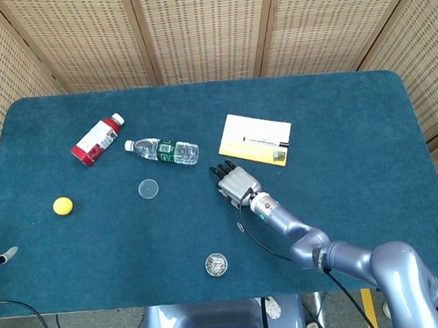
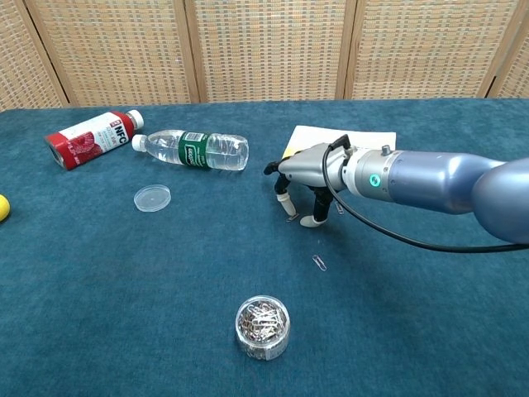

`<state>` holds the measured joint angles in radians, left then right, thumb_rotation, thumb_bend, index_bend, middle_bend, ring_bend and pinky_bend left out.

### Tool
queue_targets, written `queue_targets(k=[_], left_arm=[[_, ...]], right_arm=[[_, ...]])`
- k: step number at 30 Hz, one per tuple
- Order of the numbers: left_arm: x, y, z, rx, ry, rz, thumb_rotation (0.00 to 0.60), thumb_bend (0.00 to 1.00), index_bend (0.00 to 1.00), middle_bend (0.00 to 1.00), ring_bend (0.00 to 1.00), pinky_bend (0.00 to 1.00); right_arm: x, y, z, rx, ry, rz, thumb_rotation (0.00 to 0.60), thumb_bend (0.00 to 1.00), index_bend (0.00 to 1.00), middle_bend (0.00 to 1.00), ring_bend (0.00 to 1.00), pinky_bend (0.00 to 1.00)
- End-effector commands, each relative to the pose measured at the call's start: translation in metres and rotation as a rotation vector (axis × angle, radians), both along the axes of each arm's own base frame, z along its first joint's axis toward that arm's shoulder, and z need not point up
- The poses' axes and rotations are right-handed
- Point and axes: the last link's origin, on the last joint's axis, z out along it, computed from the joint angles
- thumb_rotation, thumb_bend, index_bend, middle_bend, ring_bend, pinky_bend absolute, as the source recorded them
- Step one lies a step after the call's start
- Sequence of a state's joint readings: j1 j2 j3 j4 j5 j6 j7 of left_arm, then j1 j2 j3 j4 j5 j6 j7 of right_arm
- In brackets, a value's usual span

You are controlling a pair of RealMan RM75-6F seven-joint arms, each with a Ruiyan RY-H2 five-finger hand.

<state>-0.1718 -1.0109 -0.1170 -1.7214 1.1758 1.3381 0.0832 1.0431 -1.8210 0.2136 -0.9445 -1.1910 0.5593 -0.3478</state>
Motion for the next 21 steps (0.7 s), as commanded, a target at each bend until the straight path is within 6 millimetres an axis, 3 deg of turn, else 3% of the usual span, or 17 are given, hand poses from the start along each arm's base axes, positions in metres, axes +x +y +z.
queue_targets(k=[1,21], left_arm=[[-0.0001,0.0001,-0.0001,0.000,-0.001,0.001,0.600,0.00,0.00,0.00,0.00,0.00],[0.0004,-0.0001,0.0000,-0.002,0.000,-0.001,0.600,0.00,0.00,0.00,0.00,0.00]], right_arm=[[-0.0007,0.0000,-0.0011,0.003,0.009,-0.003,0.600,0.34,0.49,0.00,0.00,0.00],[-0.0015,0.0053,-0.0037,0.001,0.013,0.006,0.600,0.45,0.63,0.00,0.00,0.00]])
